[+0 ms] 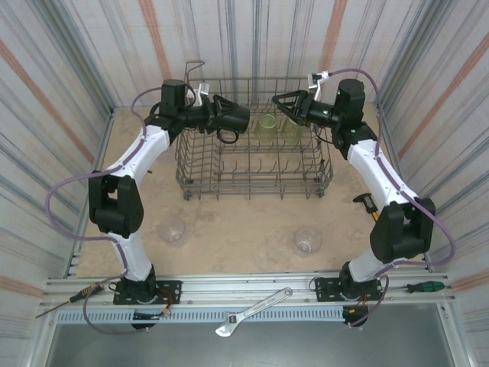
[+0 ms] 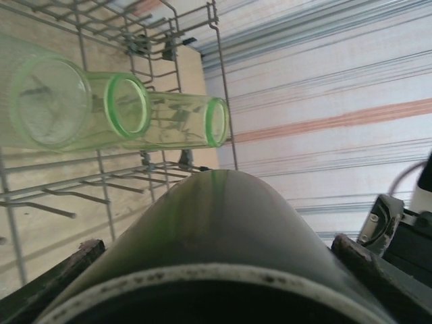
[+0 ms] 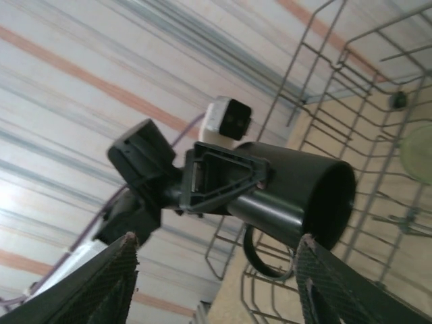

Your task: Load the cups into the dish rack

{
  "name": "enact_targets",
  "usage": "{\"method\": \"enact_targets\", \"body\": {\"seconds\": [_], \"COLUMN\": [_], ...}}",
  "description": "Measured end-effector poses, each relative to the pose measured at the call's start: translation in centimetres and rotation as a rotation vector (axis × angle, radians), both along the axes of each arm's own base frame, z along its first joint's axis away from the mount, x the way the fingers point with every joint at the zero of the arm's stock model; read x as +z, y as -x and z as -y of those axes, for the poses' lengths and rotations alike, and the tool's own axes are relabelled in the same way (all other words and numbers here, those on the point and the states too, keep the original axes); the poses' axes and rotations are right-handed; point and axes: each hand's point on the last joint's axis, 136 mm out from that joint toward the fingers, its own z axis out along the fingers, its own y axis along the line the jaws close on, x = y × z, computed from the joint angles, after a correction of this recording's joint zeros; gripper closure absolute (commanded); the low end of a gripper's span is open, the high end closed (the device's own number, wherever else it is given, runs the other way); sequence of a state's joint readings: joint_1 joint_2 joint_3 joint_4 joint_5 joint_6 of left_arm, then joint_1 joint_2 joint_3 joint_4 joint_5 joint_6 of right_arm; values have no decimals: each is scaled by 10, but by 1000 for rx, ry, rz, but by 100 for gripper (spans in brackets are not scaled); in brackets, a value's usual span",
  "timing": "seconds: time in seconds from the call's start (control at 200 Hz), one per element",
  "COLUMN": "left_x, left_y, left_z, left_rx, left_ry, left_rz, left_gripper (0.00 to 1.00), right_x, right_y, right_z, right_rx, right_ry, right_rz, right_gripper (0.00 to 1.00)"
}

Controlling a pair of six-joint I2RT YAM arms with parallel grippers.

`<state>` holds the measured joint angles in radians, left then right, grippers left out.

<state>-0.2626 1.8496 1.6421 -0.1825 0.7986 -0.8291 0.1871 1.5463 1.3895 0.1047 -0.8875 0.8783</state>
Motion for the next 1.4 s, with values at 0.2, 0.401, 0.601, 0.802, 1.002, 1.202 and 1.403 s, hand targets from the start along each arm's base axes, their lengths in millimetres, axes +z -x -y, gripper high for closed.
{"method": "enact_targets", "body": {"seconds": [0.2, 0.401, 0.601, 0.802, 1.002, 1.202, 1.403], "left_x": [-3, -1, 20, 6, -35, -65, -71], "left_y": [3, 13, 19, 13, -5, -9, -12], "left_z": [-14, -18, -8, -3, -12, -24, -28], "left_rx": [46, 57, 55, 47, 47, 41, 52], "left_ry": [-174, -351, -510, -663, -825, -929, -960], "left_rz": [32, 59, 153, 172, 125, 73, 72], "left_gripper": [100, 100, 100, 100, 100, 100, 100], "right_x": [-9, -25, -36, -20, -9, -18, -33], "right_y": [19, 43, 67, 94, 118, 132, 136], "right_z": [24, 42, 51, 59, 69, 78, 79], "right_rx": [-95, -141, -153, -180, -213, -235, -218], "right_ry": [154, 254, 268, 268, 291, 343, 375], "right_rz": [9, 8, -31, 11, 50, 49, 11], "right_gripper": [20, 1, 1, 1, 1, 1, 1]}}
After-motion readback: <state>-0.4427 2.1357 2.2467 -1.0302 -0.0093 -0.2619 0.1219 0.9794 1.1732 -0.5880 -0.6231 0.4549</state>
